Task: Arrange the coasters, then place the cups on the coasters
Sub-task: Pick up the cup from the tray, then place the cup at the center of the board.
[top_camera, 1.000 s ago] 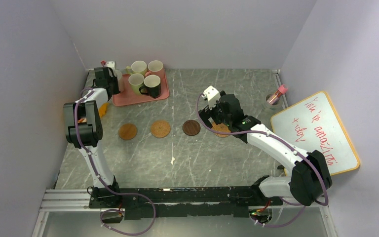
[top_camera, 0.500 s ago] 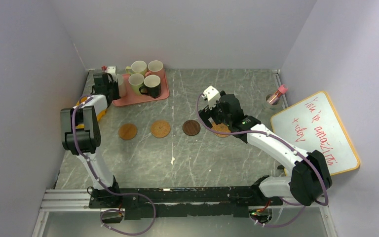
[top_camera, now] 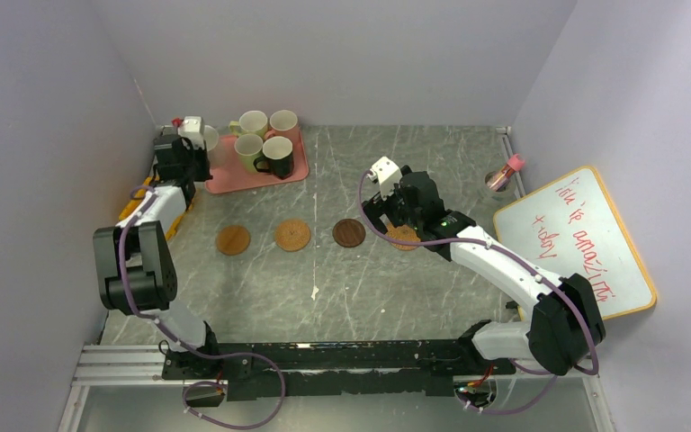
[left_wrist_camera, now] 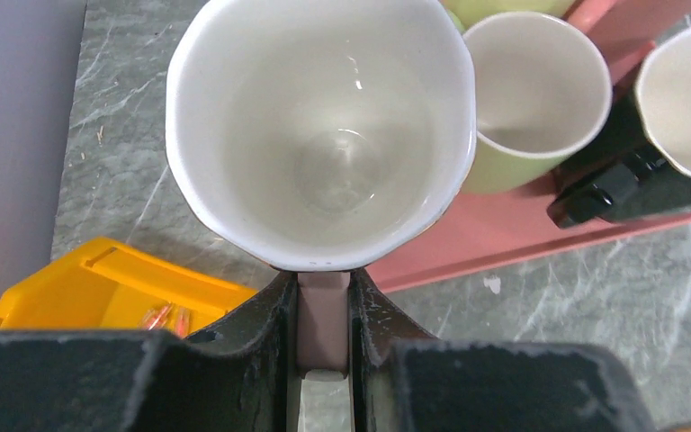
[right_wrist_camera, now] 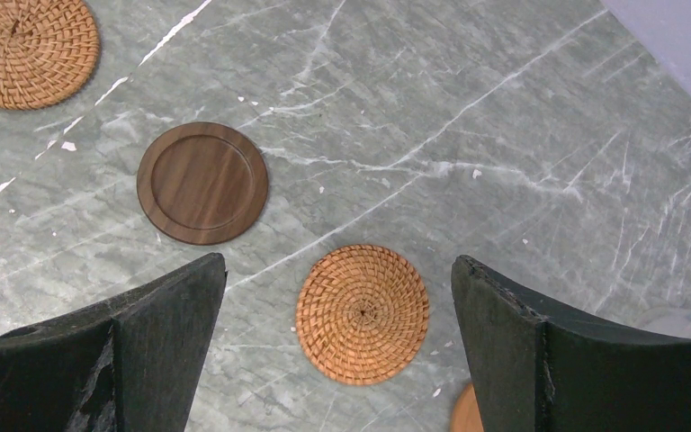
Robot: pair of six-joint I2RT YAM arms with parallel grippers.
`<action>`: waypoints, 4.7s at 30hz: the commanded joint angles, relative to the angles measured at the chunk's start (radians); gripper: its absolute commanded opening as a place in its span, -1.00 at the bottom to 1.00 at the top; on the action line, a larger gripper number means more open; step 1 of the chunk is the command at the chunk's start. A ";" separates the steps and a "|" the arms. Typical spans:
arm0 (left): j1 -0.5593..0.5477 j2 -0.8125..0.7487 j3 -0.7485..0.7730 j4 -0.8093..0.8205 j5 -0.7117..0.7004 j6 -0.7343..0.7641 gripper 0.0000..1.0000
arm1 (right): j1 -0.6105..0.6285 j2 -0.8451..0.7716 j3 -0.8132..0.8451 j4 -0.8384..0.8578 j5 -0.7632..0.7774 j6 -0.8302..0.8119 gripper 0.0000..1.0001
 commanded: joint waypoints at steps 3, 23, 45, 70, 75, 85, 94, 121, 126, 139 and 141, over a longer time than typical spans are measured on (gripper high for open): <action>0.009 -0.166 -0.082 0.127 0.123 0.060 -0.90 | -0.001 -0.015 0.005 0.014 -0.017 -0.006 1.00; 0.019 -0.533 -0.363 -0.093 0.289 0.276 -0.90 | -0.001 -0.024 0.007 0.009 -0.033 -0.007 1.00; 0.071 -0.635 -0.492 -0.219 0.374 0.435 -0.90 | -0.001 -0.011 0.004 0.013 -0.029 -0.012 1.00; 0.137 -0.701 -0.579 -0.200 0.485 0.443 -0.90 | -0.001 -0.022 0.003 0.016 -0.030 -0.016 1.00; 0.139 -0.707 -0.569 -0.227 0.545 0.461 -0.90 | -0.001 -0.017 0.004 0.014 -0.027 -0.015 1.00; 0.082 -0.655 -0.440 -0.213 0.614 0.397 -0.90 | 0.000 -0.045 -0.017 0.048 -0.058 -0.010 1.00; -0.298 -0.413 -0.271 -0.051 0.238 0.236 -0.90 | -0.050 -0.057 -0.029 0.087 -0.029 -0.008 1.00; -0.621 0.188 0.077 0.131 -0.038 -0.034 -0.90 | -0.250 -0.043 -0.054 0.122 -0.031 0.022 1.00; -0.633 0.186 0.065 0.111 -0.016 -0.059 -0.50 | -0.250 -0.034 -0.051 0.117 -0.040 0.025 0.99; -0.688 0.134 0.104 -0.032 -0.043 -0.129 0.47 | -0.250 -0.037 -0.051 0.110 -0.057 0.027 0.99; -0.692 0.123 0.109 -0.071 -0.037 -0.138 0.47 | -0.250 -0.037 -0.050 0.106 -0.060 0.028 0.99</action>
